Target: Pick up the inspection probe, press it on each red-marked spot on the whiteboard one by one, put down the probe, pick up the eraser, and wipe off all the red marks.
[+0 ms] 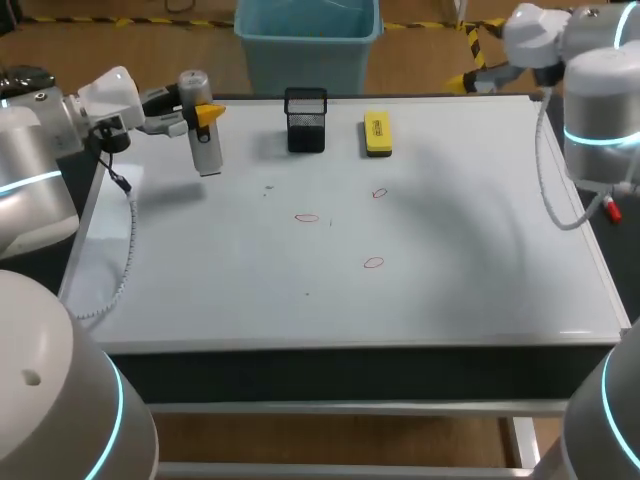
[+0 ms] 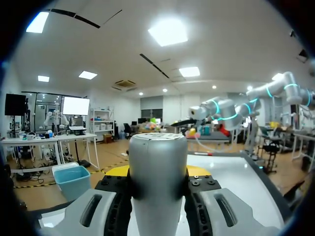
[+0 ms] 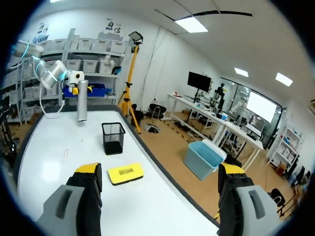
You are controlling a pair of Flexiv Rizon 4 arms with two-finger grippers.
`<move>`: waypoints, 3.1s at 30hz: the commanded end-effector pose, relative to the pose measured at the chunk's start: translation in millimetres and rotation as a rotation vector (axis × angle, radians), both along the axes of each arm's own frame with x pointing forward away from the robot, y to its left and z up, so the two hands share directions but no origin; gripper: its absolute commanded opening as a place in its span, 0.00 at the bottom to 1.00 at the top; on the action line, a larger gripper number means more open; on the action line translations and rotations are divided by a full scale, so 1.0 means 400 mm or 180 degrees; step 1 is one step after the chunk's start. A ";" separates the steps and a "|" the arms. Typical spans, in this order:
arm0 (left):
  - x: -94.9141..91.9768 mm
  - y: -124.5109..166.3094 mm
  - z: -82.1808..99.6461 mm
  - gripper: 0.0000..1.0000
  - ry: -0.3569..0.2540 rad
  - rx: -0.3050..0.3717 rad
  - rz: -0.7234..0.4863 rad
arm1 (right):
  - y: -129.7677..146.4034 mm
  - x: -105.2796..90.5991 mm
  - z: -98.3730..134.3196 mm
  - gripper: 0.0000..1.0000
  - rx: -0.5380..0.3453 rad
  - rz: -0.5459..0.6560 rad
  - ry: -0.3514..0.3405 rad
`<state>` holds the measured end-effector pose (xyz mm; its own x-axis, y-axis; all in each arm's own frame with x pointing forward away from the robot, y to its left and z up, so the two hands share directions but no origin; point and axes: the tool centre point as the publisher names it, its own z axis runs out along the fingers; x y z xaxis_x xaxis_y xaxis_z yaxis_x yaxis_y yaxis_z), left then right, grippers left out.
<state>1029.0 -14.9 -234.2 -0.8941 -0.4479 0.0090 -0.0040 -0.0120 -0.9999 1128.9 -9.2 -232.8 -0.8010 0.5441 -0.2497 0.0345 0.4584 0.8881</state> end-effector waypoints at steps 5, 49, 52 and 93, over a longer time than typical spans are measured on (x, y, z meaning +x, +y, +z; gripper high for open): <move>0.000 0.000 0.001 0.00 -0.0007 -0.0005 0.0001 | 0.123 0.076 -0.038 1.00 -0.1486 0.2517 0.0372; 0.000 0.000 0.001 0.00 -0.0007 -0.0005 0.0001 | 0.238 0.005 -0.280 1.00 -0.4477 0.4961 -0.1392; 0.000 0.000 0.001 0.00 -0.0007 -0.0005 0.0001 | 0.239 0.008 -0.282 1.00 -0.4464 0.4886 -0.1418; 0.000 0.000 0.001 0.00 -0.0007 -0.0005 0.0001 | 0.278 -0.005 -0.386 1.00 -0.4201 0.5534 -0.1302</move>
<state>1029.0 -14.5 -234.5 -0.8942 -0.4475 0.0090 -0.0035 -0.0132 -0.9999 1119.2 98.2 -384.8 0.0040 -0.9999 -0.0115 -0.9996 -0.0036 -0.0282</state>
